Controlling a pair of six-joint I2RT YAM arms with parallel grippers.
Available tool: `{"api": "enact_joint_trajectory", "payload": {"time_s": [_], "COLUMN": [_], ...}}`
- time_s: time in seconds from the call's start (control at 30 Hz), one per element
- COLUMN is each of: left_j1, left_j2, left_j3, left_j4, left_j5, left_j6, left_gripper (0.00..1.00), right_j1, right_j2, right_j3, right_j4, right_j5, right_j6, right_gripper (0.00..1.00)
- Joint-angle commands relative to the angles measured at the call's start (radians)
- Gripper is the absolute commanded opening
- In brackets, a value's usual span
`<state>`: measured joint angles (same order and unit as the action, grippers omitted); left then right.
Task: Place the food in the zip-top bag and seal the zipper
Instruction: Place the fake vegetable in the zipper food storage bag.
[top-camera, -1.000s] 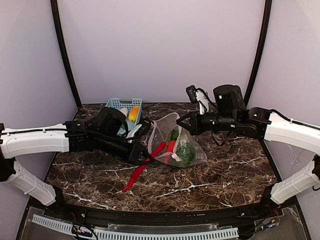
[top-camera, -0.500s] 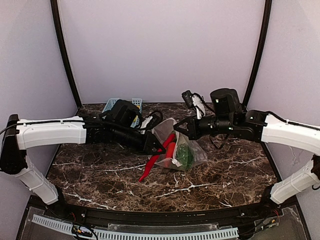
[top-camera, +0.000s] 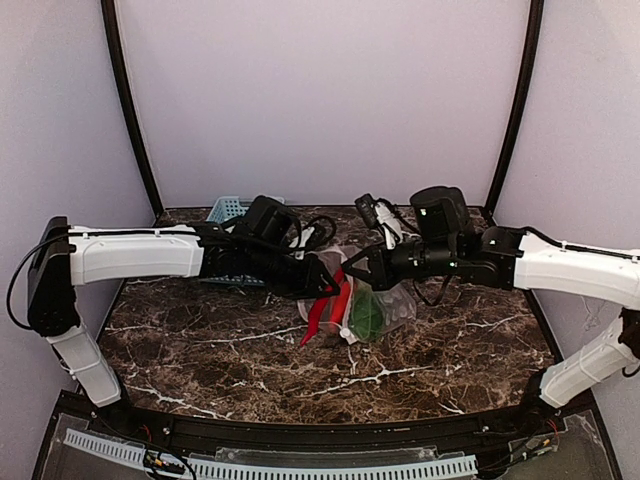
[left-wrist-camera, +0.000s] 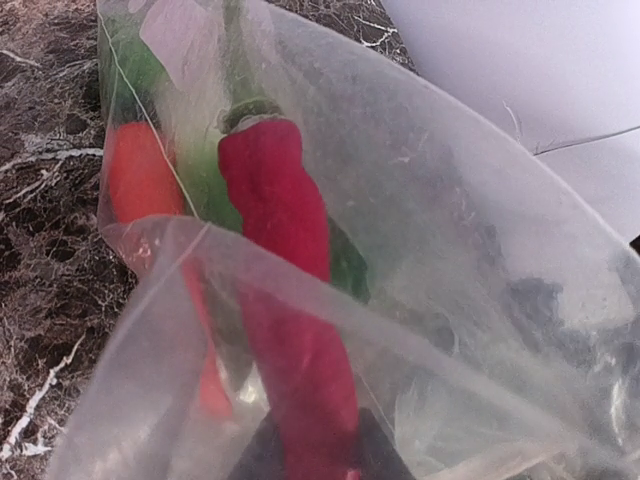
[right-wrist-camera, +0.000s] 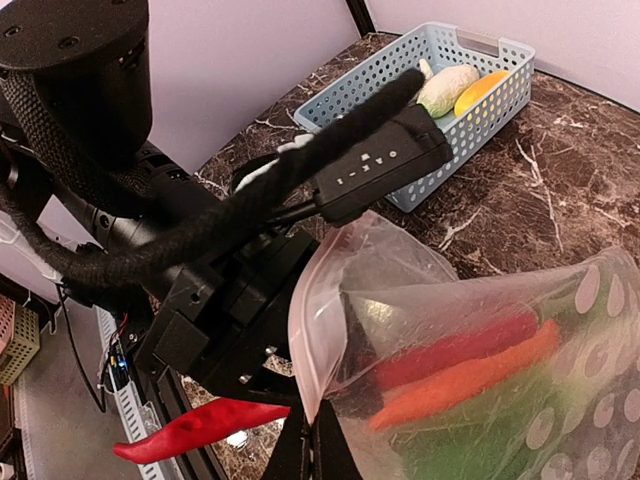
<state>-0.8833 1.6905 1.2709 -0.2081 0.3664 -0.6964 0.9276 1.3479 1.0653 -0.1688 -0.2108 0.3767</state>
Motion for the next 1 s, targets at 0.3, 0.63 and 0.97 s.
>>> {"api": "enact_joint_trajectory", "payload": {"time_s": [0.3,0.63,0.97], "left_j1": [-0.002,-0.013,-0.032], "left_j2": [0.025,-0.091,-0.427], "left_j3": [-0.018,-0.078,-0.359], "left_j4": [0.009,0.031,0.072], "left_j5": [-0.128,-0.075,0.007], "left_j6": [0.023,0.122,0.112], "left_gripper": [0.37,0.59,0.78], "right_j1": [0.015,0.015,0.011], "right_j2": [0.085,0.089,0.083], "right_j3": [0.042,0.048,0.060], "right_j4": [0.022,0.007,0.000], "right_j5": [0.065,0.124,0.163], "right_j6": [0.100,0.127,0.121], "right_gripper": [0.00,0.00,0.00]}}
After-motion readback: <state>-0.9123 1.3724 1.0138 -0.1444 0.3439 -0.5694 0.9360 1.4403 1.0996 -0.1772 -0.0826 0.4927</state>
